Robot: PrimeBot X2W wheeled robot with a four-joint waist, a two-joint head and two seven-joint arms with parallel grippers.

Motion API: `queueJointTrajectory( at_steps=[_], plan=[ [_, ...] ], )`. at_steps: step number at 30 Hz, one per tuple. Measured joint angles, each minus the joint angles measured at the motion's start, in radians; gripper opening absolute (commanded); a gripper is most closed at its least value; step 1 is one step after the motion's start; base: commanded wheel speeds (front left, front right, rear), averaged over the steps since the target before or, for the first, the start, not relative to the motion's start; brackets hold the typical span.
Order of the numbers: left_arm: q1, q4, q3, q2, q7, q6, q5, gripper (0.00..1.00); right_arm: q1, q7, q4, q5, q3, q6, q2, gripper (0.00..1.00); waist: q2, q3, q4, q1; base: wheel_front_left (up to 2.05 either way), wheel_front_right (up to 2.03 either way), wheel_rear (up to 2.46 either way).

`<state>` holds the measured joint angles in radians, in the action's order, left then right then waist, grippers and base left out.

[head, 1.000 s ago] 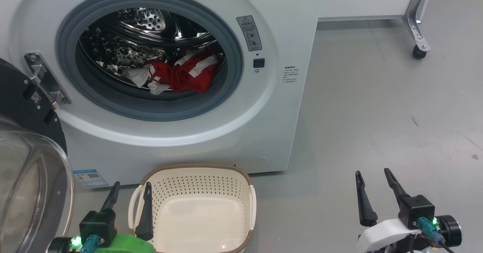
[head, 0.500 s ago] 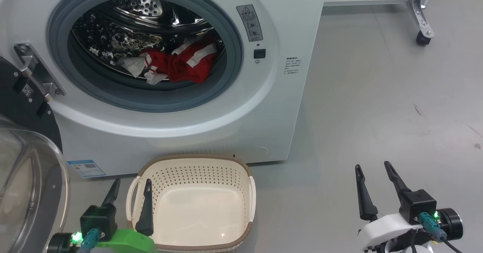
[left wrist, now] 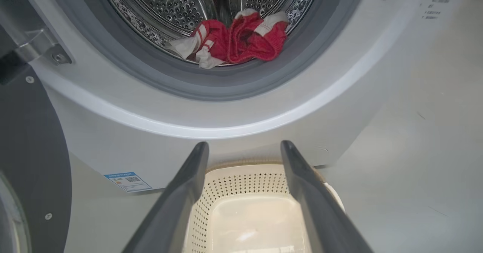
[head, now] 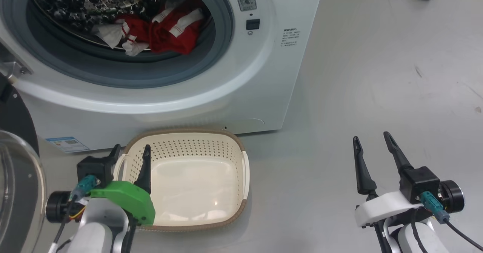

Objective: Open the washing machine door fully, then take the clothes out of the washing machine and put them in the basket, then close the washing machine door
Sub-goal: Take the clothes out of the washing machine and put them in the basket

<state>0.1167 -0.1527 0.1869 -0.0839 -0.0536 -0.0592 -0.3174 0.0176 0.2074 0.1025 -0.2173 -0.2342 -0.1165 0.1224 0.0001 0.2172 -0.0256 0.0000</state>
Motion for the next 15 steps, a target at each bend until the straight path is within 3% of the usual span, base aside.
queueJointTrajectory(
  at_steps=[15],
  plan=[
    [0.4, -0.128, 0.002, -0.033, -0.247, 0.117, -0.094, 1.0, 0.097, 0.001, -0.024, 0.0, -0.029, 0.002, -0.028, 1.0, 0.0, 0.192, -0.076, 0.0001, 0.0, 0.0, 0.0]
  ],
)
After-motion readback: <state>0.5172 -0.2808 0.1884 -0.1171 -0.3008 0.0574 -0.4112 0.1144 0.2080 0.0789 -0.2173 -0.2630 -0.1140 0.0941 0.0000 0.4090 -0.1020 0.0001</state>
